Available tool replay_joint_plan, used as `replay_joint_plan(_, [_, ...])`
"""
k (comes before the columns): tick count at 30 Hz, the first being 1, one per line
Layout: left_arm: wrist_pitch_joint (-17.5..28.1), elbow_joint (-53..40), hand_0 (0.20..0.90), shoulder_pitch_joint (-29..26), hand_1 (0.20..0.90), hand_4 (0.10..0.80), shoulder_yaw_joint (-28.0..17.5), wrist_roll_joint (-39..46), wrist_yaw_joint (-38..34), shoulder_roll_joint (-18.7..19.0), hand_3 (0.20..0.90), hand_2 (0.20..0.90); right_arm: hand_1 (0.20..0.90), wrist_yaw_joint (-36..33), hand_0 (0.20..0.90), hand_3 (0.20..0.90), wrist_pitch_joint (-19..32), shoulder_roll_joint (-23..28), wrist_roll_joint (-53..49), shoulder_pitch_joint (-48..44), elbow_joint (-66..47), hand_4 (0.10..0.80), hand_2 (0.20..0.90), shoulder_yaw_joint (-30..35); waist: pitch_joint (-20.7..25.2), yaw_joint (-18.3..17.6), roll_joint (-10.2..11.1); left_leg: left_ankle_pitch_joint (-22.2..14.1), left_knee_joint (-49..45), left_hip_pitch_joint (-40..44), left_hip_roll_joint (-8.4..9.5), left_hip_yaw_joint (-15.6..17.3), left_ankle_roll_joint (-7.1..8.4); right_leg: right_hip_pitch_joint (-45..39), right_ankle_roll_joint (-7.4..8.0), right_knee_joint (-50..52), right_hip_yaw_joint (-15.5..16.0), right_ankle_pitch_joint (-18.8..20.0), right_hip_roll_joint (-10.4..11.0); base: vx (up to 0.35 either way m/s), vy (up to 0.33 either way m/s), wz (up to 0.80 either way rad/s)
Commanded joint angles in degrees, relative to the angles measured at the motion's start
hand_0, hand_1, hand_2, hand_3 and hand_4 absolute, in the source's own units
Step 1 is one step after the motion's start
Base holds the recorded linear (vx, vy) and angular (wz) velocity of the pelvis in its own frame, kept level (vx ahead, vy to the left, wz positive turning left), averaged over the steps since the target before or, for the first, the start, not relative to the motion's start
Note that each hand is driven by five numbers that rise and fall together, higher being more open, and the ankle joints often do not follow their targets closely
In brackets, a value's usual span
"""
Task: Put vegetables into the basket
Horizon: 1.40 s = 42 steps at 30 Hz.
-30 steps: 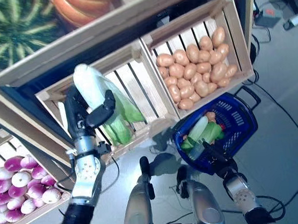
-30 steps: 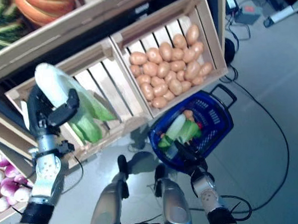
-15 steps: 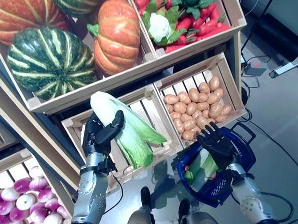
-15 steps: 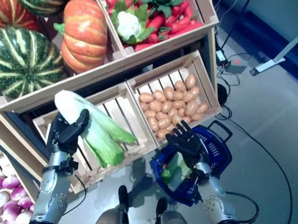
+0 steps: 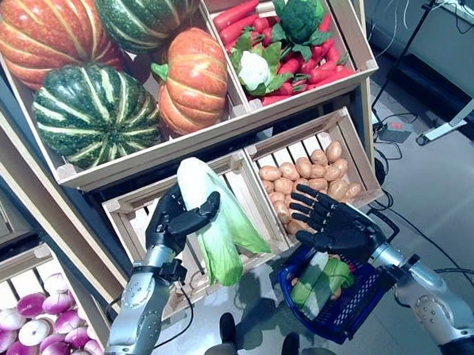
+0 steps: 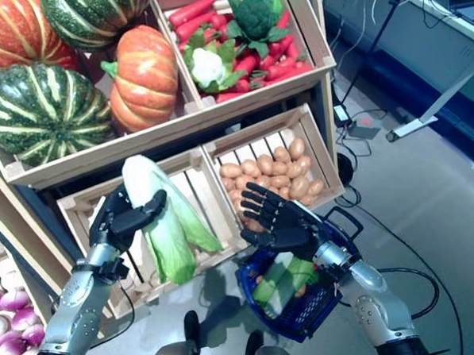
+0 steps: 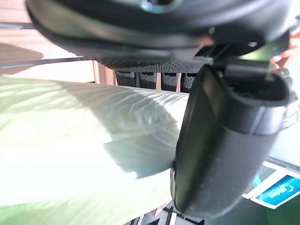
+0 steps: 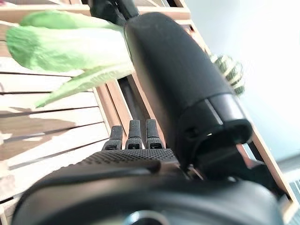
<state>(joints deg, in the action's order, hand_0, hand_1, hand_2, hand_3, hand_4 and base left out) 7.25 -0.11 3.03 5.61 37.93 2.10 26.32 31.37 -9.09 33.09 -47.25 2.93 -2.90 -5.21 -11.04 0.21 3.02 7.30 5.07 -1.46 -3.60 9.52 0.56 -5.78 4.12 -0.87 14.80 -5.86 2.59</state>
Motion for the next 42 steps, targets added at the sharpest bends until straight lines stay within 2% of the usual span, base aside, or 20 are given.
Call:
replay_joint_plan(1, [4.55,-5.33,0.3,-4.37,0.3,0.4,0.04,1.67,2.49,1.8,0.3,0.3,0.9,4.56,0.9,0.9,1.46,1.47,-1.24,-4.62,-5.23,0.8,0.9,-1.87,6.22,0.51,0.28,-7.63,-0.91,4.13,0.46,1.56,1.14,2.82,2.28,-2.12,-0.65,7.26,2.93,0.033,0.003,0.0])
replay_joint_plan(11, [5.72,-7.8,0.3,-5.45,0.3,0.4,3.55,8.51,5.95,0.62,0.3,0.3,0.9,4.99,0.9,0.9,-3.92,0.08,-1.32,-5.35,-3.71,0.8,0.9,-8.13,7.35,0.73,0.02,-7.98,-0.65,5.54,0.29,1.01,1.3,1.55,2.3,-2.58,-0.29,7.17,3.23,0.012,0.002,0.03])
replay_joint_plan(28, [7.89,-8.1,0.3,-6.66,0.3,0.4,6.54,16.44,7.36,-1.88,0.3,0.3,0.9,1.35,0.9,0.9,-8.02,-3.97,-3.9,-7.84,0.85,0.8,0.9,-14.22,7.92,1.23,0.11,-8.07,-0.33,6.19,0.27,0.19,1.41,0.87,2.26,-3.0,-0.13,7.18,3.42,-0.001,0.001,0.01])
replay_joint_plan(32, [7.18,-8.23,0.3,-6.74,0.3,0.4,7.68,17.1,8.45,-2.38,0.3,0.3,0.9,0.36,0.9,0.9,-8.67,-4.74,-4.23,-8.36,0.71,0.8,0.9,-15.1,8.0,1.21,0.2,-8.09,-0.1,6.44,0.16,0.02,1.41,0.66,2.23,-3.2,-0.37,7.17,3.34,-0.002,0.001,0.01])
replay_joint_plan(37, [6.71,-8.56,0.3,-6.64,0.3,0.4,8.53,16.48,8.82,-2.62,0.3,0.3,0.9,-4.56,0.9,0.9,-8.09,-5.05,-4.6,-8.64,1.4,0.8,0.9,-15.33,7.99,1.08,0.26,-8.08,-0.07,6.62,0.01,-0.11,1.46,0.5,2.24,-3.37,-0.53,7.33,3.27,-0.002,0.002,0.02])
replay_joint_plan(42, [7.24,-9.08,0.3,-6.35,0.3,0.4,8.7,15.69,7.25,-2.36,0.3,0.3,0.9,-15.68,0.9,0.9,-3.82,-5.82,-3.28,-8.17,1.14,0.8,0.9,-14.14,7.99,0.6,0.11,-7.97,-0.07,6.46,-0.07,0.13,1.45,0.74,2.34,-3.52,-0.97,7.52,3.22,0.0,0.0,0.0])
